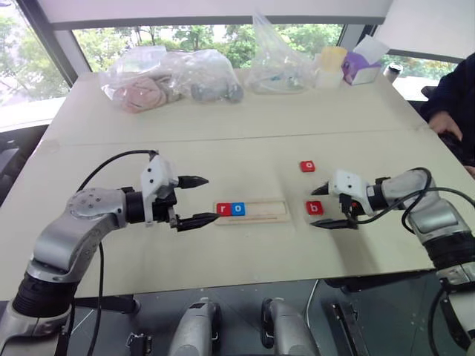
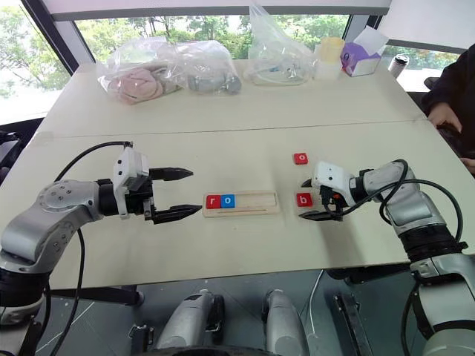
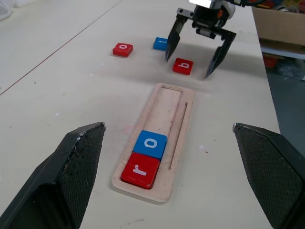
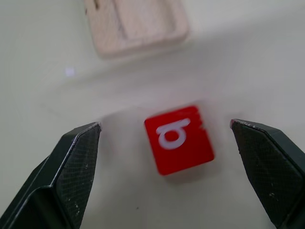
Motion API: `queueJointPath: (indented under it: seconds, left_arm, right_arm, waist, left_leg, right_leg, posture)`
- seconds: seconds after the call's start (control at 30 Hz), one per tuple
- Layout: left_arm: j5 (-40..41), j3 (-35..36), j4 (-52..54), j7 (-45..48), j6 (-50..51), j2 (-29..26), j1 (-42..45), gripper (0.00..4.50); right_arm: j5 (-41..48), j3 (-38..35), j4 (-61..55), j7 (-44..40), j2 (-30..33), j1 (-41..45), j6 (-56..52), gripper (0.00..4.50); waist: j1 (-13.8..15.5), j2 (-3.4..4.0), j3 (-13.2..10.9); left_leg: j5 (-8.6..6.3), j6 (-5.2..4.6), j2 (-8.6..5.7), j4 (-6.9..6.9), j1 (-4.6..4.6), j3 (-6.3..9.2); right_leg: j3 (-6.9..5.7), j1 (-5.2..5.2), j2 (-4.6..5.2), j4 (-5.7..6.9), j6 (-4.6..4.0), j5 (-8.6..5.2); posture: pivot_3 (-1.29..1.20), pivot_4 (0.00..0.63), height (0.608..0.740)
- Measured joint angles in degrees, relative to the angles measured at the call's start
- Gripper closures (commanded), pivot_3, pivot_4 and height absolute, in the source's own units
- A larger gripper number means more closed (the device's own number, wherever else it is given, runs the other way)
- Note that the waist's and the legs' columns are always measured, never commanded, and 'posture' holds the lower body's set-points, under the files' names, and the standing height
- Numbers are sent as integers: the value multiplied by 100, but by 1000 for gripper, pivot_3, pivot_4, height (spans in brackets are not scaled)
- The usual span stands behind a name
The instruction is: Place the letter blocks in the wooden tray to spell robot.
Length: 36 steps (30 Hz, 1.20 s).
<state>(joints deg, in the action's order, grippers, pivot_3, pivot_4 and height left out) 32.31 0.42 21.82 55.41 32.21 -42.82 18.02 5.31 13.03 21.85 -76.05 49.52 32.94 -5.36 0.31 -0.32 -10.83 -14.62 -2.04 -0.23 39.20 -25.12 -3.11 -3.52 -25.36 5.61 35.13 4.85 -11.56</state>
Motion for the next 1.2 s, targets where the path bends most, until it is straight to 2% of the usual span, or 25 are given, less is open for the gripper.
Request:
queueJointPath:
  seconds: [0.2, 0.3, 0.47, 0.7, 0.93, 1.2]
  left_arm:
    - [3, 3, 87, -57, 1, 0, -13, 0]
    - [5, 3, 87, -78, 2, 1, -28, 0]
    - [6, 3, 88, -88, 2, 2, -36, 0]
    - [6, 6, 89, -99, 2, 2, -47, 0]
    - [17, 32, 169, -92, 3, -70, -207, 0]
    - [25, 95, 298, 83, 2, -420, -482, 0]
  right_arm:
    - [-79, 0, 391, -96, -131, 190, 171, 32]
    - [-121, 0, 572, -124, -216, 281, 253, 847]
    - [-176, -7, 654, -168, -254, 336, 287, 3289]
    - [-137, -15, 351, -243, -280, 416, -153, 3350]
    - [165, 102, -1009, -391, -793, 754, -948, 3350]
    - [-63, 663, -947, -200, -1489, 994, -1052, 3350]
  waist:
    - [27, 0, 0]
    - [20, 0, 0]
    - [26, 0, 0]
    - [29, 1, 0]
    - [15, 0, 0]
    - [33, 1, 0]
  left_leg:
    - [2, 4, 0, 0, 10, 0]
    - [3, 5, 1, 0, 14, 0]
    - [4, 7, 1, 1, 22, 0]
    - [4, 7, 1, 0, 22, 0]
    - [4, 8, 5, -1, 22, 0]
    - [4, 9, 0, -1, 21, -2]
  right_leg:
    - [0, 8, 0, 2, -4, 3]
    - [0, 11, 0, 2, -7, 5]
    - [1, 18, 0, 5, -9, 6]
    - [3, 15, 0, 6, -10, 6]
    - [5, 11, -1, 12, -10, 6]
    - [5, 11, 7, 8, -12, 6]
  posture:
    - [0, 150, 725]
    - [0, 150, 725]
    - [0, 150, 725]
    - [0, 150, 725]
    - [0, 150, 725]
    - [0, 150, 725]
